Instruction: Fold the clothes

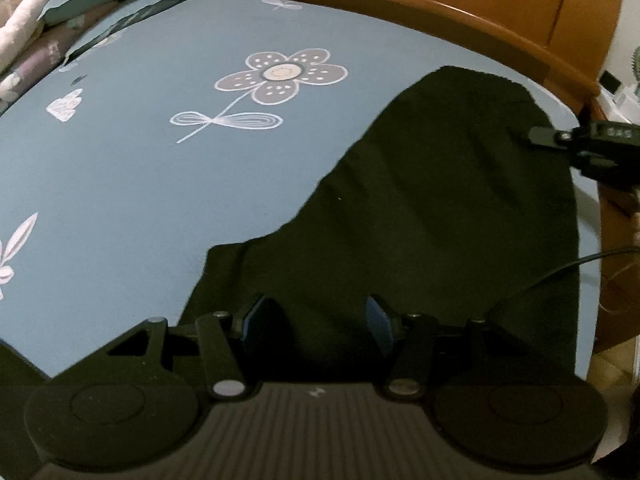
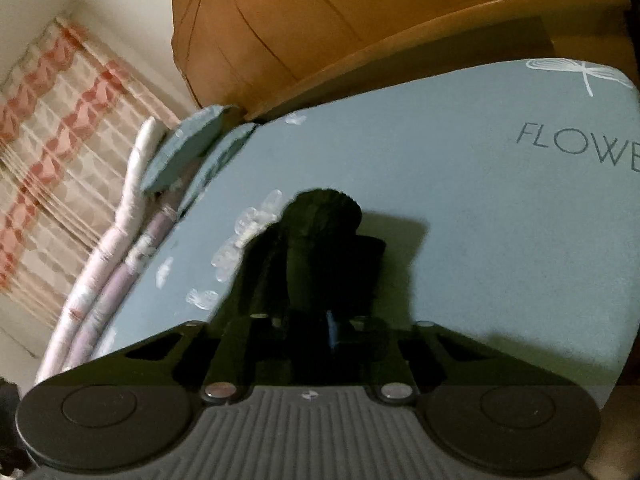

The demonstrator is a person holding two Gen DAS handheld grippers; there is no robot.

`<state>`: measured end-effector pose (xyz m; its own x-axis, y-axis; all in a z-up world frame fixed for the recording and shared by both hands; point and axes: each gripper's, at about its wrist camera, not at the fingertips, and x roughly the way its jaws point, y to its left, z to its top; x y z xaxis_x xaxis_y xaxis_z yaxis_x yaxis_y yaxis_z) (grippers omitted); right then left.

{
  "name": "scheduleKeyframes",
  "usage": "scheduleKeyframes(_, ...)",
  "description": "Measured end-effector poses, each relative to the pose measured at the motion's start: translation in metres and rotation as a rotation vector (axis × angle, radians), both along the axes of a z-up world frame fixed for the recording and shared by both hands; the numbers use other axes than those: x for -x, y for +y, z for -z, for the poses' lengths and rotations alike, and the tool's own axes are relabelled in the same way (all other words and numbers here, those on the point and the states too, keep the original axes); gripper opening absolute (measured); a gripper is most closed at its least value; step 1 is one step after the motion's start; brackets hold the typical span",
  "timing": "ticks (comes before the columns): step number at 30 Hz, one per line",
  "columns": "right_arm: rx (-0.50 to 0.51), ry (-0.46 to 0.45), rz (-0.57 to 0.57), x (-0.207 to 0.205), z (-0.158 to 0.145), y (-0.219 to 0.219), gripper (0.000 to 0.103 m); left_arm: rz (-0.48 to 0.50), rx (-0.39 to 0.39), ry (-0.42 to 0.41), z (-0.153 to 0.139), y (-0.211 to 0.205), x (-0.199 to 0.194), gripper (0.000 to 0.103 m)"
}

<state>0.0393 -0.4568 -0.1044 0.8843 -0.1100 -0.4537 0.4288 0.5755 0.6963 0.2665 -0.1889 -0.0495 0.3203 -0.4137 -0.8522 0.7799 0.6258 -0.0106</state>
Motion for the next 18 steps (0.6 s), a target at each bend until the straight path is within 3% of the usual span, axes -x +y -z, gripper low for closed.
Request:
scheduleKeyframes(3,-0.021,-0.045,-0.035,0.003,-0.011,0.005,0.006,-0.010,-0.011,-0.007,-0.004,-0.003,-0.001,0.056)
scheduleKeyframes(5,-0.008,-0.028,-0.073,0.000,-0.012,0.011,0.006,-0.011,-0.019,-0.011,-0.004,-0.006,0.000,0.057)
scheduleKeyframes(9,-0.051,0.062,-0.053,-0.003,0.015,0.002,0.009,-0.001,-0.045,-0.007,0.001,-0.016,0.001,0.057)
scheduleKeyframes(11,-0.085,0.048,-0.050,0.002,0.024,-0.004,0.009,0.000,-0.050,-0.006,0.002,-0.019,0.001,0.057)
scheduleKeyframes(14,-0.033,0.027,-0.064,0.008,0.011,-0.005,0.025,-0.006,-0.050,-0.003,0.002,-0.022,-0.001,0.057)
scheduleKeyframes(16,0.019,0.032,-0.053,0.012,0.000,-0.008,0.059,-0.013,-0.049,-0.003,0.001,-0.022,-0.001,0.057)
scheduleKeyframes(18,0.072,0.049,-0.038,0.013,-0.010,-0.013,0.060,-0.015,-0.045,-0.006,-0.001,-0.021,0.000,0.057)
